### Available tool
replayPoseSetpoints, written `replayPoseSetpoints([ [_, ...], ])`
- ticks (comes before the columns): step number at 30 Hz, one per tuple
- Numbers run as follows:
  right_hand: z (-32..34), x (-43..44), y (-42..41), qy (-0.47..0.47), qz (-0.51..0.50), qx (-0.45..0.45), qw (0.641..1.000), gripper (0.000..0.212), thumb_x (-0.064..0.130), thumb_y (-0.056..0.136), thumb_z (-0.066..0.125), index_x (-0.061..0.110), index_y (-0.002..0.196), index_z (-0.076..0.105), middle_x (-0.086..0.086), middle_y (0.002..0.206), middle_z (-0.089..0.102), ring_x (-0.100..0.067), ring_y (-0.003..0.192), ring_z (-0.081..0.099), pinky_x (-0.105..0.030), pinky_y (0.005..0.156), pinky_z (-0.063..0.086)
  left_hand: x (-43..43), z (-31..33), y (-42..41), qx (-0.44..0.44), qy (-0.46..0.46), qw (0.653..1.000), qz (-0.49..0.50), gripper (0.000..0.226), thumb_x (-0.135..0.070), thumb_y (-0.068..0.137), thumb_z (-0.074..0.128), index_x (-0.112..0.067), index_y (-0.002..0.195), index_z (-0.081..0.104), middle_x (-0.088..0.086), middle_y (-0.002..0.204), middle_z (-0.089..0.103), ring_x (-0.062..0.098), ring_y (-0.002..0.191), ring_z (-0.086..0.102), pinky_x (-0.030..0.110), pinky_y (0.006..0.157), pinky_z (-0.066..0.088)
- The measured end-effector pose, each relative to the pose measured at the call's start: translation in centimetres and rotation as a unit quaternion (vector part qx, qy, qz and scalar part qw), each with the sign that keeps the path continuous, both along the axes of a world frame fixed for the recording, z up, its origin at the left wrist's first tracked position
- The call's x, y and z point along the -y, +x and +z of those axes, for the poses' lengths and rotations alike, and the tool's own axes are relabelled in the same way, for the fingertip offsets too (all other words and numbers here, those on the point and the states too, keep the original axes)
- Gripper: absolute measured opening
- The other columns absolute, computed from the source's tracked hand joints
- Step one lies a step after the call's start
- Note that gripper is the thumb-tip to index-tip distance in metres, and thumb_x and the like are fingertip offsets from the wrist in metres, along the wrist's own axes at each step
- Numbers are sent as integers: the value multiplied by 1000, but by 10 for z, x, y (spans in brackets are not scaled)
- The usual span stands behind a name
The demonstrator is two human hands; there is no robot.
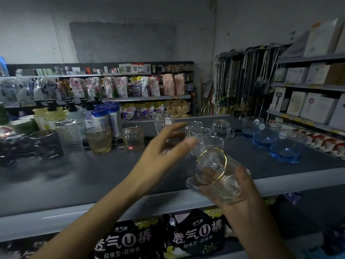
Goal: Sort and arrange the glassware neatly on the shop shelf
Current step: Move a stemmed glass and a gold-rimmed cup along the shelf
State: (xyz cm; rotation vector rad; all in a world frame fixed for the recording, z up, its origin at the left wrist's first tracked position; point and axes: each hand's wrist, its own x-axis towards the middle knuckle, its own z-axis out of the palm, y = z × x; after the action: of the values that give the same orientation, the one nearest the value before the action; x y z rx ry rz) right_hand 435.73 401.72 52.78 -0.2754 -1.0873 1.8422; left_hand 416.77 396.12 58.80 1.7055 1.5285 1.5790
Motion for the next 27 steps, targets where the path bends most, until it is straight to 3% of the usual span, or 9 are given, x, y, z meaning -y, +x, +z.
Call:
replayPoseSetpoints([
  [3, 8, -3, 15, 35, -93, 53, 994, 78, 55, 59, 88, 14, 122, 69, -20, 119, 73, -32, 103, 74, -33, 72, 62, 10, 11, 31, -121, -43, 988, -89, 76, -51, 81, 82, -57, 146, 43, -25, 142, 52, -1, 127, 56, 33, 101, 54],
  [6, 19, -9, 35, 98, -123, 81, 984, 48, 45, 72, 83, 24, 114, 73, -14, 115, 75, -31, 104, 74, -35, 73, 62, 2, 15, 51, -185, -37, 976, -109, 81, -35, 78, 88, -47, 146, 47, -22, 137, 55, 4, 118, 62, 36, 96, 57],
  [10, 34, -23, 68, 146, -158, 140, 967, 93, 64, 57, 88, 21, 133, 59, -8, 120, 74, -30, 108, 73, -41, 80, 59, -16, 11, 77, -84, -19, 987, -132, 74, -23, 76, 91, -38, 139, 55, -15, 126, 61, 12, 106, 69, 39, 87, 60],
  [12, 44, -32, 87, 163, -146, 162, 962, 102, 61, 48, 93, 21, 134, 56, -8, 121, 74, -29, 105, 74, -40, 76, 62, -26, 5, 92, -32, -8, 991, -133, 72, -16, 76, 91, -35, 136, 58, -9, 124, 64, 16, 103, 71, 41, 85, 62],
  [16, 67, -53, 121, 201, -109, 236, 945, 86, 40, 53, 95, 25, 131, 63, -6, 121, 74, -33, 103, 74, -37, 65, 62, -53, -5, 115, 104, -9, 985, -139, 68, -9, 80, 87, -27, 139, 57, 3, 126, 68, 22, 100, 75, 41, 87, 63],
  [19, 81, -68, 129, 223, -120, 288, 924, 55, 36, 68, 84, 31, 121, 70, -4, 116, 76, -29, 99, 74, -34, 60, 58, -72, -11, 125, 175, -17, 978, -112, 69, -25, 77, 89, -29, 139, 59, 6, 131, 67, 21, 105, 75, 46, 94, 61],
  [21, 89, -79, 126, 235, -161, 326, 901, 53, 38, 69, 82, 28, 119, 70, -3, 107, 77, -23, 87, 75, -32, 55, 54, -82, -14, 130, 211, -14, 973, -88, 66, -31, 81, 87, -28, 140, 58, 7, 130, 67, 20, 110, 73, 43, 95, 61],
  [24, 98, -101, 114, 252, -227, 395, 854, 68, 52, 62, 88, 28, 118, 59, 2, 99, 77, -14, 82, 72, -29, 55, 51, -93, -17, 136, 191, -4, 981, -39, 63, -28, 92, 78, -28, 148, 49, 5, 134, 62, 17, 115, 68, 40, 97, 60],
  [27, 103, -124, 99, 298, -275, 455, 793, 74, 62, 58, 89, 32, 117, 55, 5, 107, 70, -14, 94, 69, -36, 73, 56, -103, -20, 143, 105, 14, 994, 3, 75, -22, 94, 74, -26, 157, 34, 0, 142, 55, 8, 120, 61, 25, 101, 54],
])
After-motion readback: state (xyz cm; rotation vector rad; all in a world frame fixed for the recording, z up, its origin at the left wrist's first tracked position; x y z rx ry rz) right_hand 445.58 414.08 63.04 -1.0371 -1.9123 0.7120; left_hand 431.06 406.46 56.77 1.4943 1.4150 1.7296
